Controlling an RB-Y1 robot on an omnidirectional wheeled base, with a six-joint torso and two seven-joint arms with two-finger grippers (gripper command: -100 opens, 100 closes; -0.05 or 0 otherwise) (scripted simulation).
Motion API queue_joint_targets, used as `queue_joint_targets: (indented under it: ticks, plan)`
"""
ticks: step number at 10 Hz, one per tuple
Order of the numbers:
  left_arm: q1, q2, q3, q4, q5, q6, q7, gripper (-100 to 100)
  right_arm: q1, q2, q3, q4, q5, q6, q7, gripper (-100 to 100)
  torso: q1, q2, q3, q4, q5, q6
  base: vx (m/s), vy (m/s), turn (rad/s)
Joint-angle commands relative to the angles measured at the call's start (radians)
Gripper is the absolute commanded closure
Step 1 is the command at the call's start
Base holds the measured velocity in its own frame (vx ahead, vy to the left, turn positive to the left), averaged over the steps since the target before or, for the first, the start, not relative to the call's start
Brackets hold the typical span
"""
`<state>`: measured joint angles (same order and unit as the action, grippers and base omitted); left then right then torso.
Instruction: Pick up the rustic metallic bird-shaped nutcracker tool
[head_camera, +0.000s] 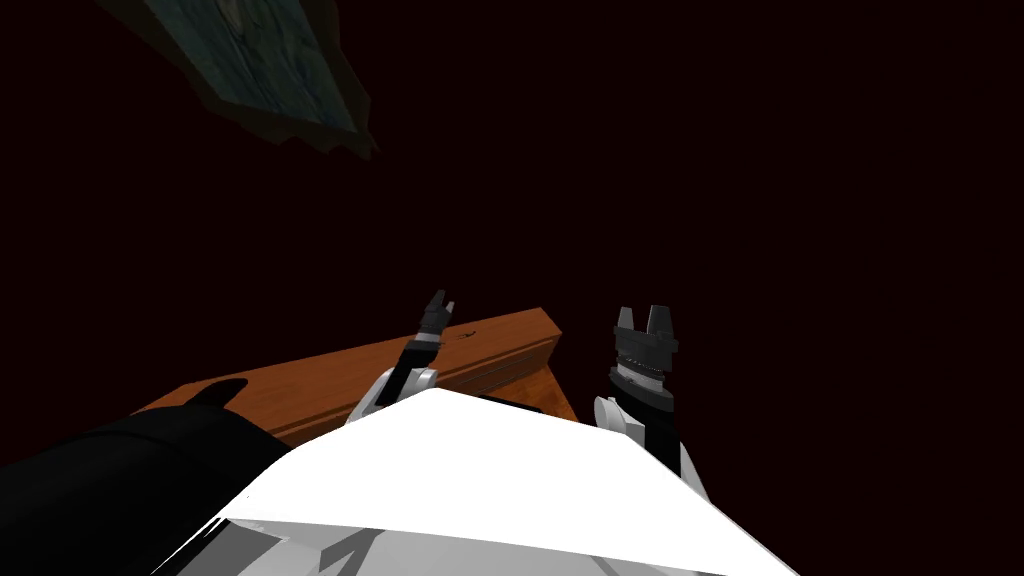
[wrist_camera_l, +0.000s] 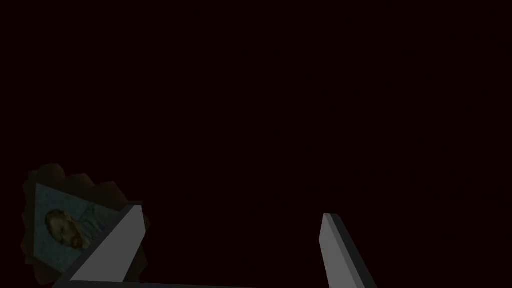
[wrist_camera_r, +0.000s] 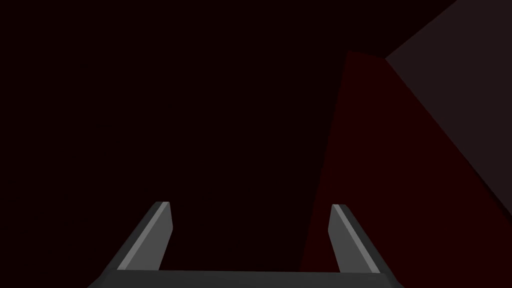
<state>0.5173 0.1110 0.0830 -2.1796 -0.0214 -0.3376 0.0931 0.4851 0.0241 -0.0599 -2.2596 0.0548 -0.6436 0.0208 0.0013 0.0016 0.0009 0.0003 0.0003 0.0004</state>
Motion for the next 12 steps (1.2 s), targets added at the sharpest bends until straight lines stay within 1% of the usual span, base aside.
queue_joint_targets:
  ticks: [1,2,3,5,6,7,8,9,10,11,12]
  plan:
    - [0.001,0.022,0.015,0.050,0.012,0.038,0.004,-100,0.000,0.000,0.000,0.000,0.000,0.000,0.000,0,0.000,0.000,0.000,0.000,0.000,0.000,-0.026,0.008,-0.252]
    - [-0.002,0.039,0.029,0.091,0.023,0.063,0.008,-100,0.000,0.000,0.000,0.000,0.000,0.000,0.000,0,0.000,0.000,0.000,0.000,0.000,0.000,-0.022,0.013,-0.236]
    - [-0.002,0.039,0.029,0.098,0.023,0.063,0.008,-100,0.000,0.000,0.000,0.000,0.000,0.000,0.000,0,0.000,0.000,0.000,0.000,0.000,0.000,-0.015,0.014,-0.096]
    - [-0.008,0.075,0.059,0.177,0.048,0.120,0.019,-100,0.000,0.000,0.000,0.000,0.000,0.000,0.000,0,0.000,-0.001,-0.001,0.000,0.000,0.000,-0.013,0.008,-0.263]
    - [-0.008,0.075,0.059,0.193,0.048,0.120,0.019,-100,0.000,0.000,0.000,0.000,0.000,0.000,0.000,0,0.000,-0.001,0.000,0.000,0.000,0.000,-0.012,0.013,-0.097]
    - [-0.012,0.094,0.075,0.245,0.063,0.151,0.025,-100,0.000,0.000,0.000,0.000,0.000,0.000,0.000,0,0.000,-0.001,-0.001,0.000,0.000,-0.001,-0.011,0.005,-0.226]
    - [-0.012,0.094,0.075,0.246,0.063,0.151,0.025,-100,0.000,0.000,0.000,0.000,0.000,0.000,0.000,0,0.000,-0.001,-0.001,0.000,0.000,0.000,-0.009,0.009,-0.095]
    - [-0.016,0.114,0.092,0.286,0.079,0.185,0.032,-100,0.000,0.000,0.000,0.000,0.000,0.000,0.000,0,0.000,-0.001,-0.001,0.000,0.000,-0.001,-0.006,0.005,-0.201]
    - [-0.016,0.114,0.092,0.299,0.079,0.185,0.032,-100,0.000,0.000,0.000,0.000,0.000,0.000,0.000,0,0.000,-0.001,-0.001,0.000,0.000,0.000,-0.006,0.009,-0.116]
    - [-0.021,0.135,0.109,0.332,0.097,0.221,0.039,-100,0.000,0.000,0.000,0.000,0.000,0.000,0.000,0,0.000,-0.002,-0.001,0.000,0.000,-0.001,-0.007,0.005,-0.212]
    - [-0.021,0.135,0.109,0.359,0.097,0.221,0.039,-100,0.000,0.000,0.000,0.000,0.000,0.000,0.000,0,0.000,-0.002,-0.001,0.000,0.000,0.000,-0.006,0.009,-0.127]
